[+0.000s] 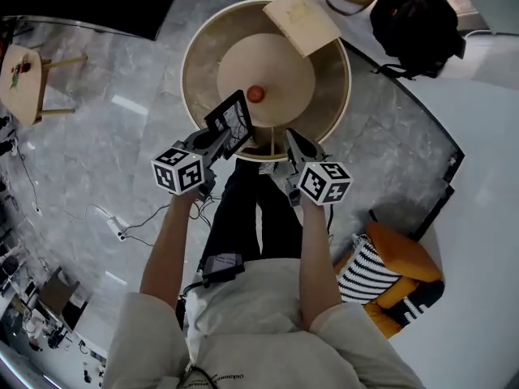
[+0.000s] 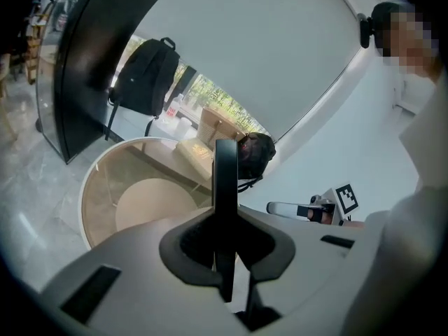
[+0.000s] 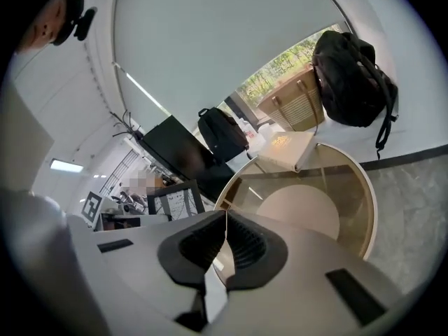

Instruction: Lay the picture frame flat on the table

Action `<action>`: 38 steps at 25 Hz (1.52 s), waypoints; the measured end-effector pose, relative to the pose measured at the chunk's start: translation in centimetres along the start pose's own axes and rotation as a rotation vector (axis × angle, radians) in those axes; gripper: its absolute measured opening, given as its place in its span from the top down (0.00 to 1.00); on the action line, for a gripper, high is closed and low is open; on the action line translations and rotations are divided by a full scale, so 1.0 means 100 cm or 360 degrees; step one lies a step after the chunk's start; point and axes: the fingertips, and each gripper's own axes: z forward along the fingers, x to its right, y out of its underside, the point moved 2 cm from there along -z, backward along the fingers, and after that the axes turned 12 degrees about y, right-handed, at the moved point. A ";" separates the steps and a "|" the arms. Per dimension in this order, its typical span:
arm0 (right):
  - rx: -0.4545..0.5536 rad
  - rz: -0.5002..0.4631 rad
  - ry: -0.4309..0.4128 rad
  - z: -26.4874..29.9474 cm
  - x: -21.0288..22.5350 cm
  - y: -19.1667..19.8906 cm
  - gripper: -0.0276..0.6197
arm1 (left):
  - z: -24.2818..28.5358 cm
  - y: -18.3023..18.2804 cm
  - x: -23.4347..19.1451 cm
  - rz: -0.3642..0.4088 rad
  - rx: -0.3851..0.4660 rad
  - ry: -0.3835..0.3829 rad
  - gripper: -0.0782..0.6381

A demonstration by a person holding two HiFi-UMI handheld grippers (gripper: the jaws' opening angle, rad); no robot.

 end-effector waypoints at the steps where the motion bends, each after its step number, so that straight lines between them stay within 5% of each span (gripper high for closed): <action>1: -0.0007 0.0005 0.0011 0.003 0.006 0.003 0.90 | 0.009 0.004 -0.005 -0.0015 -0.0010 0.0016 0.82; 6: -0.0096 -0.0157 0.0068 0.026 0.028 0.018 0.90 | 0.046 0.021 -0.037 -0.0152 -0.0034 0.0084 0.83; 11: -0.0105 -0.0134 0.0078 0.048 0.037 0.027 0.90 | 0.072 0.039 -0.076 -0.0334 -0.0054 0.0129 0.83; 17: -0.0256 -0.0141 0.0044 0.080 0.039 0.047 0.90 | 0.101 0.052 -0.112 -0.0391 -0.0172 0.0196 0.83; 38: -0.0250 -0.0039 0.0096 0.147 0.026 0.040 0.90 | 0.150 0.018 -0.193 -0.0705 -0.0170 0.0341 0.82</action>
